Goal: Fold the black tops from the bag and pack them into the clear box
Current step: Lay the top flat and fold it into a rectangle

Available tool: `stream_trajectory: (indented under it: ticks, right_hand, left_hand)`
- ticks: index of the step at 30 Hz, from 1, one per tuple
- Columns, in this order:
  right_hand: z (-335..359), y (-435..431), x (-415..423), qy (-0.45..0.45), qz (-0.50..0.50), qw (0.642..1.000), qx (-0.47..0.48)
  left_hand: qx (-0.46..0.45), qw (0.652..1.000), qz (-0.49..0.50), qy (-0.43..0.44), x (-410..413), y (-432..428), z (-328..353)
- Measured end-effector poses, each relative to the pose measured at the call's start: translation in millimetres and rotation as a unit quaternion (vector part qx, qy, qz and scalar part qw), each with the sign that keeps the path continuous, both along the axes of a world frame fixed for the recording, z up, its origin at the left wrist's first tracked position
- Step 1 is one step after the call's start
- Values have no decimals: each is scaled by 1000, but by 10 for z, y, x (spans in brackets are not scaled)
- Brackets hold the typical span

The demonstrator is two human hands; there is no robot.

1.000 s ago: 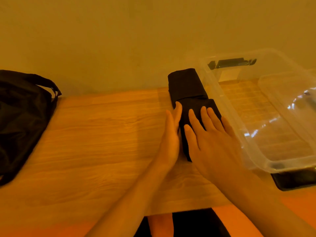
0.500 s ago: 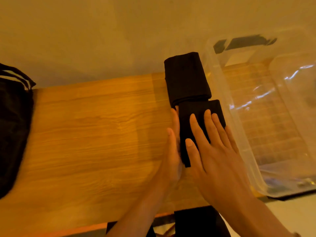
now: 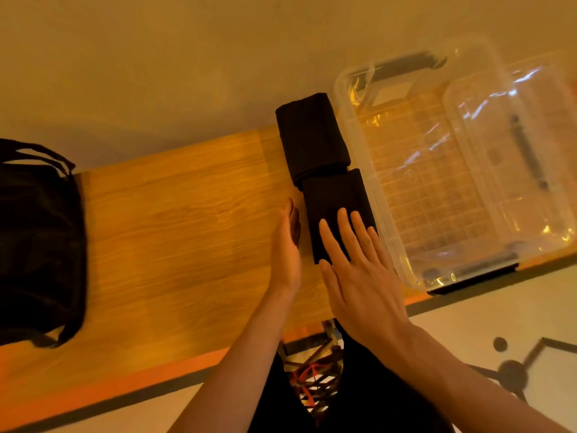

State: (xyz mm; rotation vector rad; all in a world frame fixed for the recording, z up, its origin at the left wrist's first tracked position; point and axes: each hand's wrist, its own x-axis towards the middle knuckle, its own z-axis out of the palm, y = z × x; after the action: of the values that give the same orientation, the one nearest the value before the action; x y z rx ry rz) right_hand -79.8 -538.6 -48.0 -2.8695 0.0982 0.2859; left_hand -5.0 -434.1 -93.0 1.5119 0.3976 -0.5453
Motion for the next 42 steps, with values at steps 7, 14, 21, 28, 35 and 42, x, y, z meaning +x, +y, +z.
stream_trajectory:
  ticks: [7,14,21,28,35,42]
  right_hand:
    - [-142,19,212,21,-58,998,-16]
    - [-184,28,96,2,-91,996,11]
    - [-161,16,-51,-36,-141,982,124]
    - [-177,30,-48,-47,-185,964,184]
    - [-114,-27,-61,-41,-204,940,270]
    - [-14,125,25,-23,-176,956,234]
  left_hand:
    - [-65,993,-16,100,-55,-201,15]
    - [-16,988,-13,152,96,-328,-13]
    - [-96,984,-44,144,-95,-320,115]
    - [-115,975,29,186,60,-248,123]
    - [-76,979,-6,187,245,-251,122]
    - [-66,981,35,178,132,14,63]
